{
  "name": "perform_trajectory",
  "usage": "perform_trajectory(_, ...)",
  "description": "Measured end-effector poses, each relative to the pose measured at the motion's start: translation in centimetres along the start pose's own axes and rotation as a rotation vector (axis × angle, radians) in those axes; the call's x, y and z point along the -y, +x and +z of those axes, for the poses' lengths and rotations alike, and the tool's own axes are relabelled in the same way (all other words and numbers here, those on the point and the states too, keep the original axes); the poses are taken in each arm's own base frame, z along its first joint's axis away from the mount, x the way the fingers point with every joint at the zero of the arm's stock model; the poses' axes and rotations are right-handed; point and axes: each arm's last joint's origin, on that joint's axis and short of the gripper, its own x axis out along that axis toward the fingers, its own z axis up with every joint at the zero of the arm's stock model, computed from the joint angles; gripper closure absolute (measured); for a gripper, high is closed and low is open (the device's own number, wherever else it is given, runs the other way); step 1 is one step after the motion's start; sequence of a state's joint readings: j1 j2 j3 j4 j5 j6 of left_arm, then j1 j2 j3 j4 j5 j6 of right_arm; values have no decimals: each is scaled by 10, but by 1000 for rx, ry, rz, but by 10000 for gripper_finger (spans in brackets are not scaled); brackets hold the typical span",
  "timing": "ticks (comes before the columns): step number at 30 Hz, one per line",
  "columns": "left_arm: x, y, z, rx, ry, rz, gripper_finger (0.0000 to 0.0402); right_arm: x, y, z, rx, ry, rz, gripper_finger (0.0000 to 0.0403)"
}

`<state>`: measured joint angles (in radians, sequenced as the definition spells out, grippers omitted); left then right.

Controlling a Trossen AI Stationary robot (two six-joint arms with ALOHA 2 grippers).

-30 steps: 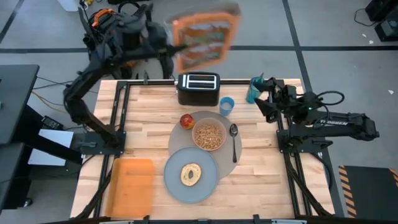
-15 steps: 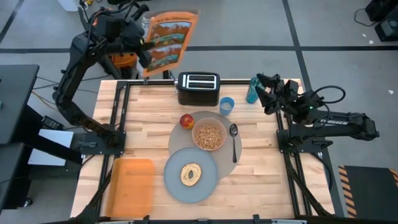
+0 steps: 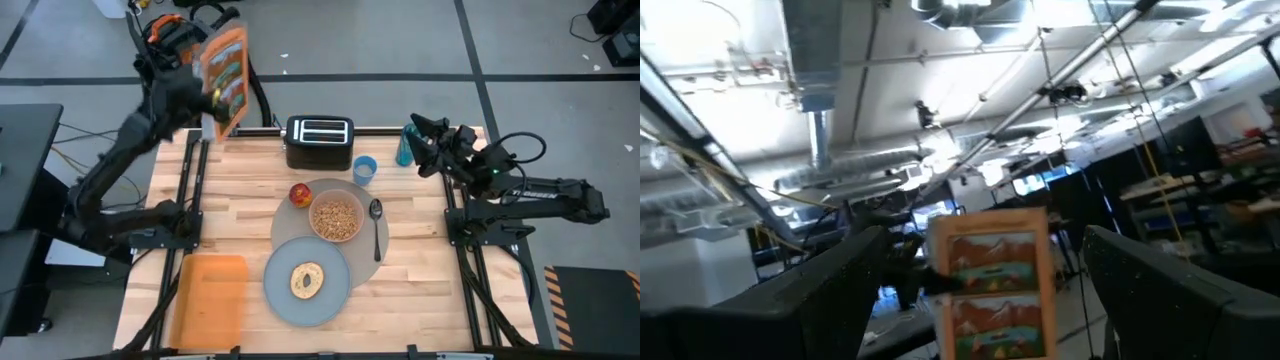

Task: Arrange a breakfast setting
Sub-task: Pour the yellow cereal into the light orange bowl

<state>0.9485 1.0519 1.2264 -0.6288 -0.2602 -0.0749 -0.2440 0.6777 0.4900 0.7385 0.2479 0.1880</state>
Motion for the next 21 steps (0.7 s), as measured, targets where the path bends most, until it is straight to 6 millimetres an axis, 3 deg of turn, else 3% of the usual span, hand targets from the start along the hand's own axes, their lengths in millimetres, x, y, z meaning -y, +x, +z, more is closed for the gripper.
perform_trajectory(6,8,-6,-69,82,-122,160,392,2,5,-9,-32,30,-41,55)
perform_trajectory(12,22,7,-126,92,-140,193,392,3,9,-19,-65,70,-68,55)
perform_trajectory(16,25,12,-143,108,-157,283,388,3,12,-24,-84,122,-71,55)
perform_trajectory(21,28,6,-140,94,-93,252,382,0,13,-30,-111,159,-63,55)
